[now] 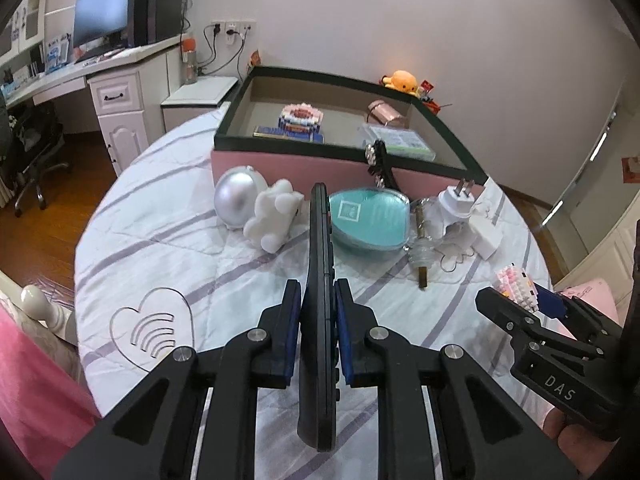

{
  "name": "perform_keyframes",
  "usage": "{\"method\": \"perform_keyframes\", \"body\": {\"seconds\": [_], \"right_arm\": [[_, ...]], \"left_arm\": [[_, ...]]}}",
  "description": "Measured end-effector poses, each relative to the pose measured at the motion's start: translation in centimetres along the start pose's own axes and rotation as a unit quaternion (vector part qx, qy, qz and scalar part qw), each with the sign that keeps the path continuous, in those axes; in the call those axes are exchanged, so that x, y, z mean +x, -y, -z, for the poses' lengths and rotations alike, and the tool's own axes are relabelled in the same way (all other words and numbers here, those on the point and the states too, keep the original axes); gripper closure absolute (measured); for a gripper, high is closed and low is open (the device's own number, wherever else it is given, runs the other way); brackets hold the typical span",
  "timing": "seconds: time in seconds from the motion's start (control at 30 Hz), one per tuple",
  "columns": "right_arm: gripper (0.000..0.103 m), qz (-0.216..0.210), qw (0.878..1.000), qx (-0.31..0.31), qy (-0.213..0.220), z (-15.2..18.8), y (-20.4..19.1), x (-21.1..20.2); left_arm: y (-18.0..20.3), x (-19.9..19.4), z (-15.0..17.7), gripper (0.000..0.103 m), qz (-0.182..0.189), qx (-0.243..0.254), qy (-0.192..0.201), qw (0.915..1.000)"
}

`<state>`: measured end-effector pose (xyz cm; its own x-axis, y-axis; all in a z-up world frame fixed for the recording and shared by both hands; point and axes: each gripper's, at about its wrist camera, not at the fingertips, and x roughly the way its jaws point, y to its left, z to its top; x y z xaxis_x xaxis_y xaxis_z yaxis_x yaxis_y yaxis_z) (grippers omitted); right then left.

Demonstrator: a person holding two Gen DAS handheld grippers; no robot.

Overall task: Organize rigid objects
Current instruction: 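Carry the remote and figure into the pink box and open both tools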

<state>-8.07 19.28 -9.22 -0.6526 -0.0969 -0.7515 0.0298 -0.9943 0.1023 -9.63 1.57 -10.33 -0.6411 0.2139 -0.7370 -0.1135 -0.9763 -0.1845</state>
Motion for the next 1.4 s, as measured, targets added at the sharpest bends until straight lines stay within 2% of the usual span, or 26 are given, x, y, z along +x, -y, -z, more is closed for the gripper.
{"method": "perform_keyframes", "body": {"seconds": [0.23, 0.53, 0.7, 0.93, 1.17, 1.4], "right_arm": [[0.041, -0.026, 0.999, -0.006, 0.019, -2.2, -0.8, -1.7], [0.041, -0.043, 0.997, -0.035, 0.057, -10.1, -2.0, -1.5], [0.041, -0.052, 0.996, -0.036, 0.057, -14.8, -2.1, 1.2], [0.041, -0.032, 0.999, -0.028, 0.034, -20.1, -0.4, 7.2], [0.041, -0.020, 1.000, -0.023, -0.005, -22.9, 0.9, 13.2], [0.041, -0.009, 0.999, -0.017, -0.045, -24.5, 2.2, 18.1]], "left_arm": [[0.0, -2.9, -1.9, 0.087, 0.008, 0.003, 0.030, 0.9995], [-0.2, -3.3, -8.3, 0.087, 0.002, 0.017, 0.069, 0.9975], [-0.4, -0.9, -12.5, 0.086, 0.007, 0.018, 0.068, 0.9975], [-0.3, 4.6, -17.3, 0.086, 0.019, 0.019, 0.044, 0.9987], [0.9, 10.6, -20.5, 0.086, 0.020, 0.031, 0.017, 0.9992], [1.8, 15.7, -22.0, 0.086, 0.016, 0.037, -0.011, 0.9991]]}}
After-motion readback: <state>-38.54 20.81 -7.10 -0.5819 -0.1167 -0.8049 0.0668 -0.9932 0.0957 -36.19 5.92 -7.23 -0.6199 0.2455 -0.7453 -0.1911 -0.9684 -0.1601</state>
